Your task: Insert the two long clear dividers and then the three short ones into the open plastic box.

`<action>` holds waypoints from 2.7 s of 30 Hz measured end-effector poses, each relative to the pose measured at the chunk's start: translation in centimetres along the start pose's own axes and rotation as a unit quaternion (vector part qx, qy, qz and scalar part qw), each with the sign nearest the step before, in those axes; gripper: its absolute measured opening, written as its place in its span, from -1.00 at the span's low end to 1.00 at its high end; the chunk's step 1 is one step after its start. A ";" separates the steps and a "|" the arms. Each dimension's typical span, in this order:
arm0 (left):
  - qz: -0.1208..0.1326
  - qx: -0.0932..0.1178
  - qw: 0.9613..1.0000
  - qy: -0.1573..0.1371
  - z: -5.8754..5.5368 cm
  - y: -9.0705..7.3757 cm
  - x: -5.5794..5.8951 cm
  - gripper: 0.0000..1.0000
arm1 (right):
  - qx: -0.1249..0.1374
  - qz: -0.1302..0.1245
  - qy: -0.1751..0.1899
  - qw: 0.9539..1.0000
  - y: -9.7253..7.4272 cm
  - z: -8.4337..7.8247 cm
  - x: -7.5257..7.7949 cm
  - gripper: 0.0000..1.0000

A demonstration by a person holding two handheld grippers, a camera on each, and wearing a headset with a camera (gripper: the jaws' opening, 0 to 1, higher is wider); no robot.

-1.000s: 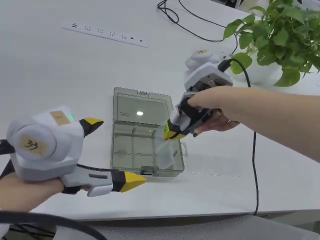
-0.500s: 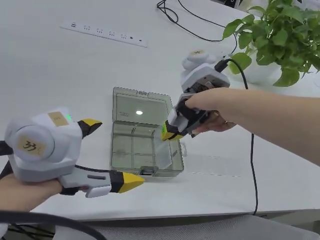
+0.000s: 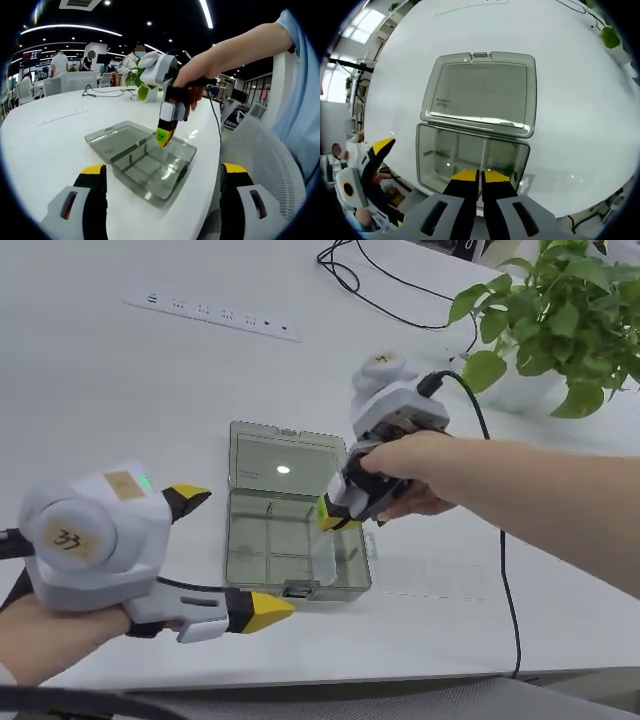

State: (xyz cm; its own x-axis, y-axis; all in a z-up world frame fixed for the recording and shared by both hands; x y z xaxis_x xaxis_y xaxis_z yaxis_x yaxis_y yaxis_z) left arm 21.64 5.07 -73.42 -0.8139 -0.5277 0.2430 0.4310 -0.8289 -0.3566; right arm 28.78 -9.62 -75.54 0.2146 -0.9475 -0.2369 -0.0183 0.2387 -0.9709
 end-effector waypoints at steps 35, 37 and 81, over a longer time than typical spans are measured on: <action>0.020 -0.007 1.000 0.001 0.2 -0.8 0.6 0.92 | 0.141 0.060 -0.142 0.978 -1.0 0.2 -1.0 0.56; 0.024 -0.007 1.000 -0.001 0.1 -0.9 0.5 0.92 | 0.149 0.057 -0.145 0.976 -1.2 0.0 -0.9 0.71; 0.190 -0.030 0.976 -0.105 -1.6 -6.3 -2.4 0.84 | 0.403 0.147 -0.284 0.857 -5.3 -5.0 2.8 1.00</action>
State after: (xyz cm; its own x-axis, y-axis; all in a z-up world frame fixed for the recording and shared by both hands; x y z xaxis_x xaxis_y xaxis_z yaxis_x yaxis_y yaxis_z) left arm 20.23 11.88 -73.22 -0.4989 -0.8268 0.2599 0.6577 -0.5565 -0.5077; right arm 24.54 -14.55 -71.27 0.7618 -0.6194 -0.1897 0.4789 0.7357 -0.4790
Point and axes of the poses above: the centre of the closed fingertips' face, and the gripper's own axes: y roughly forward along the fingers, x roughly to its right, z roughly out of its top, the point moved 6 cm from there along -y, roughly backward along the fingers, and after that the axes turned 3 degrees about -y, right-handed, at the moved point
